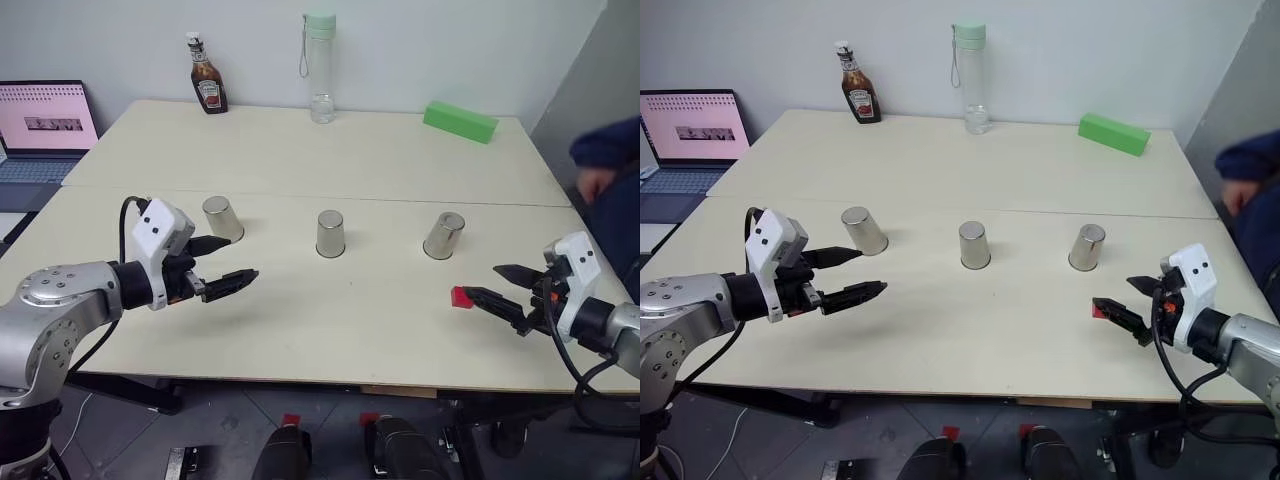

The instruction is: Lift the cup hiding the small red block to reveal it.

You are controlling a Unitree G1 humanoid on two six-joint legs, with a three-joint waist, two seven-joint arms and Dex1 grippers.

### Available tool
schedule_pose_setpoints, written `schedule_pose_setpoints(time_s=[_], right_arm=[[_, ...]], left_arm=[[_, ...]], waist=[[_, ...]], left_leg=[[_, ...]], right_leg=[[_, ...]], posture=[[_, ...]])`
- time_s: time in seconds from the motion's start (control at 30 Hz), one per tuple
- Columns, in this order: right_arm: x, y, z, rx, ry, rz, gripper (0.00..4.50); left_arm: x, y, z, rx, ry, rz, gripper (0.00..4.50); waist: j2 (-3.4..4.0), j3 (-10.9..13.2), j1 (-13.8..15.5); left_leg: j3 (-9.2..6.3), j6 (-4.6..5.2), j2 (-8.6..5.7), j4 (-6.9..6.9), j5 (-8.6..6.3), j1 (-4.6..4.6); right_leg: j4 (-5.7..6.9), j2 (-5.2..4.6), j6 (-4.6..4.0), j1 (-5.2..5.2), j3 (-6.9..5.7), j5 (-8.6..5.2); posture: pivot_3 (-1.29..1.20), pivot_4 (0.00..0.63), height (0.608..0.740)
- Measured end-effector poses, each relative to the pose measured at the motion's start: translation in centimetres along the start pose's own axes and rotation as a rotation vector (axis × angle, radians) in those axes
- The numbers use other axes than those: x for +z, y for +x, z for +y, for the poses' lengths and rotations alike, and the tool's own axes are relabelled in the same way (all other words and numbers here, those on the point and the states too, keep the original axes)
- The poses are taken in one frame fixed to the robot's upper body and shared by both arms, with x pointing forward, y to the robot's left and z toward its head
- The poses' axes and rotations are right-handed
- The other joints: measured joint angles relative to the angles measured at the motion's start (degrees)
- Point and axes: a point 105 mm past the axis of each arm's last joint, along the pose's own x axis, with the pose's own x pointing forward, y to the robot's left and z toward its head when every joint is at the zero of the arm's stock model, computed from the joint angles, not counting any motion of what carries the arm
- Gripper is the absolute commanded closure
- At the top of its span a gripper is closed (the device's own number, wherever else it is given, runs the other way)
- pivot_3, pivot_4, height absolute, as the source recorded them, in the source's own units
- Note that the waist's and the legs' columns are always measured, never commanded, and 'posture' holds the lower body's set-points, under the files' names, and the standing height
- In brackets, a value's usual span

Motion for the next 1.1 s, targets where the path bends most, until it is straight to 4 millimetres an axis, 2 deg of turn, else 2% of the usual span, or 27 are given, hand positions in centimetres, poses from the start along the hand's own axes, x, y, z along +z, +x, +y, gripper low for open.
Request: schedule_pose_setpoints(time_s=[1.1], right_arm=[[-0.22,0.1,-0.06,-0.007,-0.002,-0.001,0.02]], left_arm=[[0.0,0.19,-0.21,-0.026,0.014,0.007,0.0]], waist=[[0.0,0.0,0.0]], left_leg=[[0.02,0.0,0.0,0.01,0.0,0.01]], right_leg=[[0.02,0.01,0.01,0.0,0.0,0.01]], posture=[[0.0,0.15,0.74]])
